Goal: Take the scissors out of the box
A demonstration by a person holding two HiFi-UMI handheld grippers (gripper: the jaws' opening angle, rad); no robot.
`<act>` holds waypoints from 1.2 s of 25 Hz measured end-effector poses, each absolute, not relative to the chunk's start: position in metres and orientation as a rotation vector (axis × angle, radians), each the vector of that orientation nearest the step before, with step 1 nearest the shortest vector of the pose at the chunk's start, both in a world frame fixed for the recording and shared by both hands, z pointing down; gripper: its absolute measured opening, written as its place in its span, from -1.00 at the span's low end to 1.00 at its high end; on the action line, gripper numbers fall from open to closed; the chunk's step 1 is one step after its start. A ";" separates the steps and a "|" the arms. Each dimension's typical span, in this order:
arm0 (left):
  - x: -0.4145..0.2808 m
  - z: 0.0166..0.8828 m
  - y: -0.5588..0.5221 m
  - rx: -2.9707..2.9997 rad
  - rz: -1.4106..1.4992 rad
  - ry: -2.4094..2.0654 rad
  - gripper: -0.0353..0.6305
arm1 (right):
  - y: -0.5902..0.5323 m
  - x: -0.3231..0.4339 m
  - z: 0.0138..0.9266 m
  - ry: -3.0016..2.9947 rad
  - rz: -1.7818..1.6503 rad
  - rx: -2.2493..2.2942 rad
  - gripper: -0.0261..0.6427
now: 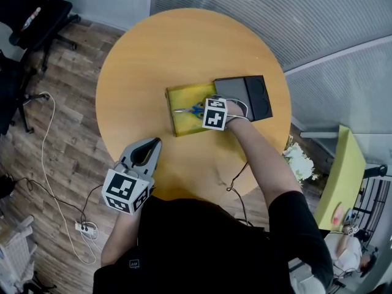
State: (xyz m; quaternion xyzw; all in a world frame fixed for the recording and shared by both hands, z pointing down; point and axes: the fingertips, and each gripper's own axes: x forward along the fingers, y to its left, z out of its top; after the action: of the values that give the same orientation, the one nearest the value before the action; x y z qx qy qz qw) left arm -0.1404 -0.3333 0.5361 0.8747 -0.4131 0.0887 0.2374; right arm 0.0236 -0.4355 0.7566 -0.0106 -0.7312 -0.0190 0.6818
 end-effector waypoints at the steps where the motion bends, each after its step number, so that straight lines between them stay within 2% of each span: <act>1: -0.142 0.537 -0.333 2.392 0.242 -1.137 -0.85 | -0.434 0.026 0.761 -1.616 -0.020 -0.041 -0.52; 15: -0.159 0.549 -0.321 2.326 0.232 -1.187 -0.85 | -0.439 0.026 0.775 -1.594 0.120 -0.001 -0.52; 18: -0.161 0.548 -0.317 2.319 0.229 -1.192 -0.85 | -0.440 0.018 0.775 -1.626 0.088 0.039 -0.52; 21: -0.158 0.544 -0.314 2.319 0.223 -1.195 -0.85 | -0.438 0.017 0.775 -1.623 0.029 0.038 -0.61; 30: -0.149 0.520 -0.299 2.386 0.215 -1.197 -0.85 | -0.433 0.007 0.739 -1.695 -0.008 0.172 -0.61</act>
State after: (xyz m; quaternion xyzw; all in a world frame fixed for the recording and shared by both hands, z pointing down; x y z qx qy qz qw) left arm -0.1491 -0.2986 0.5197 0.8671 -0.4351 0.0780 0.2295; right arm 0.0067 -0.4325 0.7388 0.0760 -0.7488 -0.0037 0.6584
